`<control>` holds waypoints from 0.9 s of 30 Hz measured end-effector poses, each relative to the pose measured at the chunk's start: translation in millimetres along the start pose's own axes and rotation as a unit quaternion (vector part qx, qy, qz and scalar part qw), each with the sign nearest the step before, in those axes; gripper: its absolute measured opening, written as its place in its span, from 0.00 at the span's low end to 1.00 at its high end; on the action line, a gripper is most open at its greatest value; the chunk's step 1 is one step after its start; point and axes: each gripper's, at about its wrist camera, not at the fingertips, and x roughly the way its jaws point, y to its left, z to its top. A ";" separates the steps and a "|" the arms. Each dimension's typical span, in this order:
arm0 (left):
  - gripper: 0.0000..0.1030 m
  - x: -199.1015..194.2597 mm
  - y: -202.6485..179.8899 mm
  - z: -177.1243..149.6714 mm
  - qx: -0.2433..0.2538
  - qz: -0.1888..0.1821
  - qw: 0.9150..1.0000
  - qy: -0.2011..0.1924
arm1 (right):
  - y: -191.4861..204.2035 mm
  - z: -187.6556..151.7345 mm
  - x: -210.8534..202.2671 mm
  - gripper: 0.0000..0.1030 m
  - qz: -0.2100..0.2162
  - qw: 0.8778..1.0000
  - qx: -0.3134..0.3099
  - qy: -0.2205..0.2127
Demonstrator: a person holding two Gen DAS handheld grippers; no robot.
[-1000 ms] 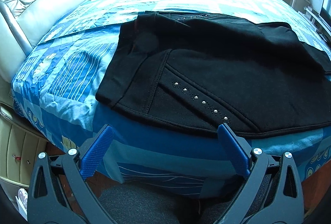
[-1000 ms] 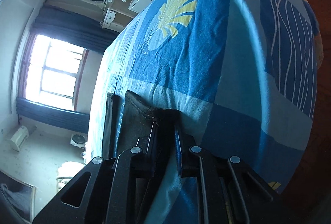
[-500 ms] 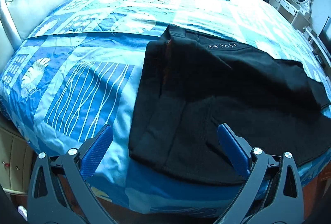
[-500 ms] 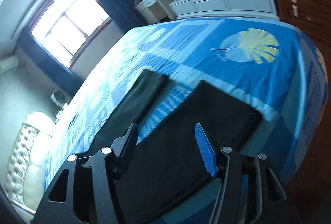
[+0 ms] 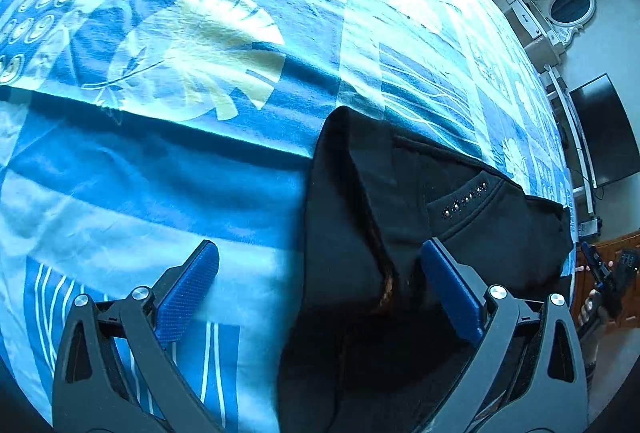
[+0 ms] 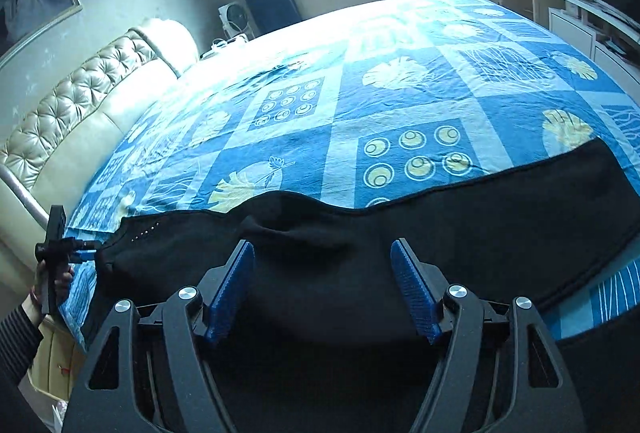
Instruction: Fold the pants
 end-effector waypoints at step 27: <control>0.16 42.0 -36.4 47.8 0.054 -0.044 0.997 0.027 | 78.9 52.9 152.4 0.18 0.061 0.952 -0.196 0.228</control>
